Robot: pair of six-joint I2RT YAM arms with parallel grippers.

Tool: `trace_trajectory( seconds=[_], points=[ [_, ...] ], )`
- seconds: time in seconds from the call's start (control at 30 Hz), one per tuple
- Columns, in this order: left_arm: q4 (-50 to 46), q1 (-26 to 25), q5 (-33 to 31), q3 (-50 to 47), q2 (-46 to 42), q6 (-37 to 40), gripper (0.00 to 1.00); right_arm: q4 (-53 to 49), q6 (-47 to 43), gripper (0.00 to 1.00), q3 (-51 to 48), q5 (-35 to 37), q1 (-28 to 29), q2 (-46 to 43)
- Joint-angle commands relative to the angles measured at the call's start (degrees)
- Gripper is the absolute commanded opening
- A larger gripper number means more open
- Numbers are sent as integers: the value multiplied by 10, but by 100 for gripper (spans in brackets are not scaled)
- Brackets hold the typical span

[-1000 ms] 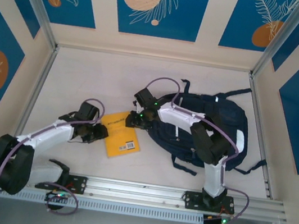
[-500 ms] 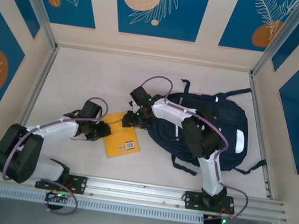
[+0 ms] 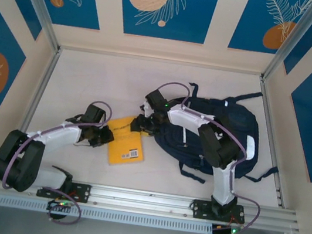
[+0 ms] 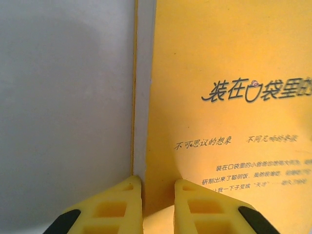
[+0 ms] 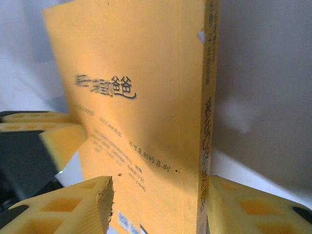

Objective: Pack the student bag

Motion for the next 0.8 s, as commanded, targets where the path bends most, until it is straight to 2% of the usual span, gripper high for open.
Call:
trace_trajectory(
  seconds=[0.0, 0.3, 0.47, 0.53, 0.67, 0.77],
  points=[
    [33, -8, 12, -18, 20, 3, 17, 72, 24, 51, -11, -177, 39, -47],
    [26, -7, 7, -22, 13, 8, 17, 163, 75, 51, -66, -210, 41, -54],
    [28, -8, 7, -27, 13, 6, 17, 164, 70, 51, -65, -206, 50, -33],
    [27, -8, 7, -26, 12, 5, 17, 135, 54, 50, -56, -179, 50, -27],
    [20, -8, 9, -26, -1, 3, 18, 87, 38, 45, -45, -118, 48, -15],
    [8, -8, 18, -24, -22, -6, 28, 85, 56, 31, -49, -97, 41, -6]
  ],
)
